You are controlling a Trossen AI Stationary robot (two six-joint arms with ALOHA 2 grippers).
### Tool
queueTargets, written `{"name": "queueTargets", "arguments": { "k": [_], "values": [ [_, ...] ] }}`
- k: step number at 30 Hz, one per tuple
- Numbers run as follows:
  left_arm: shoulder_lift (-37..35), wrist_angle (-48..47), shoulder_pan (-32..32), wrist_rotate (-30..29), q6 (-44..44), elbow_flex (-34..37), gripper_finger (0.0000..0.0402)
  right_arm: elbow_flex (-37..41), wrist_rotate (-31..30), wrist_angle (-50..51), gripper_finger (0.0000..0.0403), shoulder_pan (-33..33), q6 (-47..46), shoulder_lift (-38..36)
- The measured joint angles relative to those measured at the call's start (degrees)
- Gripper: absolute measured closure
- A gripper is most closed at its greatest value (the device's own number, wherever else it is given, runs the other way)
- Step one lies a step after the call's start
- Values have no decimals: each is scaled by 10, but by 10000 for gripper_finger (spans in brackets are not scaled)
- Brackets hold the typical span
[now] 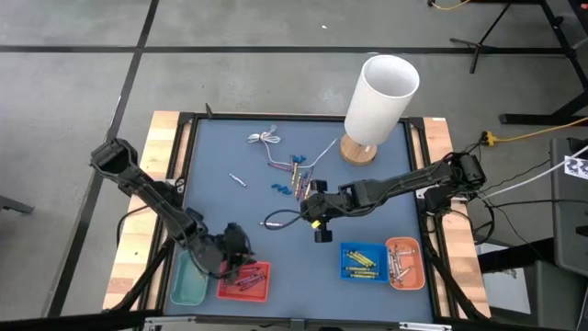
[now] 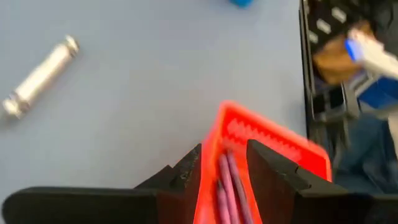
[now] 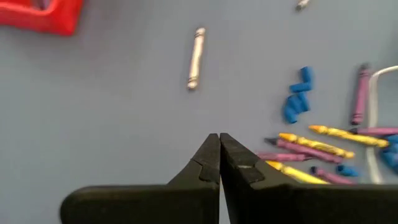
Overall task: Sort crayons
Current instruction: Put the gray into the orange bin
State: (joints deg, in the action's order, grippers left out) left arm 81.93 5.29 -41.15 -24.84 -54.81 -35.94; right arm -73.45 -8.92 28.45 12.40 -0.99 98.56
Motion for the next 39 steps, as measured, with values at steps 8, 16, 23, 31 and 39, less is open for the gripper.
{"name": "queueTargets", "arguments": {
  "k": [8, 16, 23, 31, 39],
  "values": [
    [0, 60, 121, -2, 175, 0, 288, 1, 75, 35, 400, 0, 0, -30],
    [32, 32, 223, 108, 275, 0, 288, 0, 74, 47, 400, 0, 0, -43],
    [101, 27, 251, 137, 332, 0, 288, 0, 72, 44, 400, 0, 0, -39],
    [142, 17, 265, 134, 331, -1, 298, 0, 72, 45, 400, 0, 0, -39],
    [144, 17, 265, 136, 330, -1, 366, 0, 72, 42, 400, 0, 0, -38]
  ]
}}
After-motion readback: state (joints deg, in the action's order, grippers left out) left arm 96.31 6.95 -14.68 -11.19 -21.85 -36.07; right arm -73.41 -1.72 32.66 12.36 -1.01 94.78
